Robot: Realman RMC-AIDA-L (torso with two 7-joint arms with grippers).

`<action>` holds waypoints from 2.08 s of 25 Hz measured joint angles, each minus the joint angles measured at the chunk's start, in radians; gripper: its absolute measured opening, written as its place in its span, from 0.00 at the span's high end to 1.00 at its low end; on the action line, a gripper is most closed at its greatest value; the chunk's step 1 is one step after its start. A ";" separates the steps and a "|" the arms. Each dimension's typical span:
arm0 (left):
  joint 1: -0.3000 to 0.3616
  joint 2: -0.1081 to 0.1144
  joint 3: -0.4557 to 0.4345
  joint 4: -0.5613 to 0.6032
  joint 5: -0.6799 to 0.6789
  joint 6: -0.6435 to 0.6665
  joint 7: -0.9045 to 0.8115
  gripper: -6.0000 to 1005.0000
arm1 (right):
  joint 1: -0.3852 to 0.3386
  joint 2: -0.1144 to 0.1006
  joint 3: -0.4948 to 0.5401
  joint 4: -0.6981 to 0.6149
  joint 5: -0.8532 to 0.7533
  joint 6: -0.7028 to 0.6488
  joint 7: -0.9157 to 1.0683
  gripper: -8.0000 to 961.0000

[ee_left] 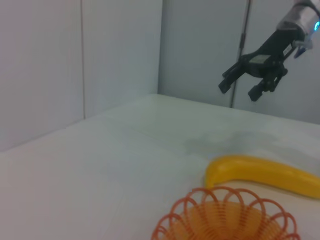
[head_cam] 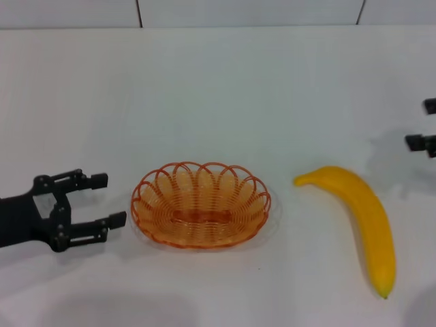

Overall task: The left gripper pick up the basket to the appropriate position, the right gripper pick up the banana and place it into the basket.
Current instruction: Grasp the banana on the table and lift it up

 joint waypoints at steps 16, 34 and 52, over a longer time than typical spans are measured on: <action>-0.016 0.000 -0.070 -0.051 -0.010 -0.001 0.032 0.21 | -0.064 0.017 -0.415 -0.097 -0.010 0.047 0.328 0.08; -0.018 0.000 -0.074 -0.054 -0.014 -0.001 0.034 0.21 | -0.055 0.012 -0.536 0.159 0.018 0.292 0.261 0.08; -0.019 0.000 -0.074 -0.054 -0.015 0.001 0.034 0.21 | -0.054 0.004 -0.382 0.164 -0.103 0.368 0.274 0.08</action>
